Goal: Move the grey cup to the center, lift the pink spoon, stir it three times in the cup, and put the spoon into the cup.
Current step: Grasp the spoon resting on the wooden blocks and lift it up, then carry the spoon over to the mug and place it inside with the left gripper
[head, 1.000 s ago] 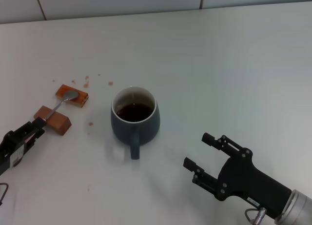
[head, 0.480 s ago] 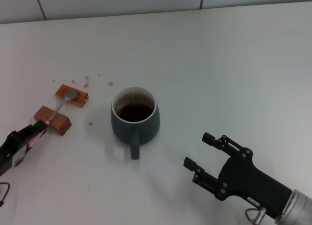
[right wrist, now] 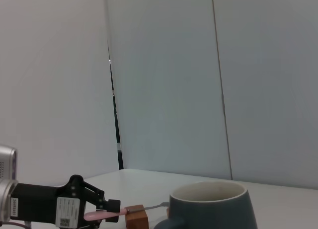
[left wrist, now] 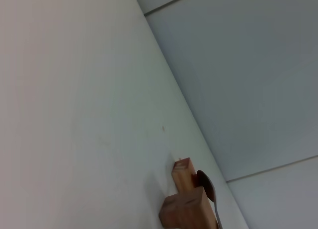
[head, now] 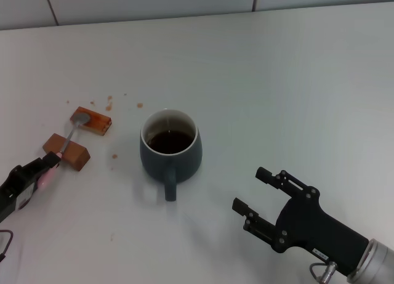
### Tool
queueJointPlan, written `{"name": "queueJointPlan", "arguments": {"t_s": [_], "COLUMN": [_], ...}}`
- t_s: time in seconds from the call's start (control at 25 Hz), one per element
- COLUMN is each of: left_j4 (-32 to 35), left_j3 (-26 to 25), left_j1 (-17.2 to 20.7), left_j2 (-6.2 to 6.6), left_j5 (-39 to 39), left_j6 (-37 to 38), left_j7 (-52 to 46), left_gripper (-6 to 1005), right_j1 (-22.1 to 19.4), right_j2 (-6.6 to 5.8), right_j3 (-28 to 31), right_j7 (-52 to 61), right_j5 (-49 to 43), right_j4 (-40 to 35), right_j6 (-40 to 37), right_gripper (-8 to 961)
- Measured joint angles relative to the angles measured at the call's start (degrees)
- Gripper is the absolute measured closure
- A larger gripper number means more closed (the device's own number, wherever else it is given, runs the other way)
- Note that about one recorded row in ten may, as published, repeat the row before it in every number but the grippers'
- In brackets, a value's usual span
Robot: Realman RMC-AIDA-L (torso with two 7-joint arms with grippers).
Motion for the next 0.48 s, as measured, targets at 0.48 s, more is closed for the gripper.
{"name": "queueJointPlan", "arguments": {"t_s": [0.48], "left_j4": [3.49], "left_j3": [0.64], "left_j1": [-1.76], "left_j2": [0.11], "left_j5": [0.21], "left_j6": [4.57], "left_j7": [1.61], "left_gripper": [872], "right_j1": [0.1], "right_j2": [0.0], "right_j3": [0.16], "right_j7": [0.0], "right_j5": [0.0], "right_j4": [0.0], "right_j6": [0.0], "right_gripper": [245]}}
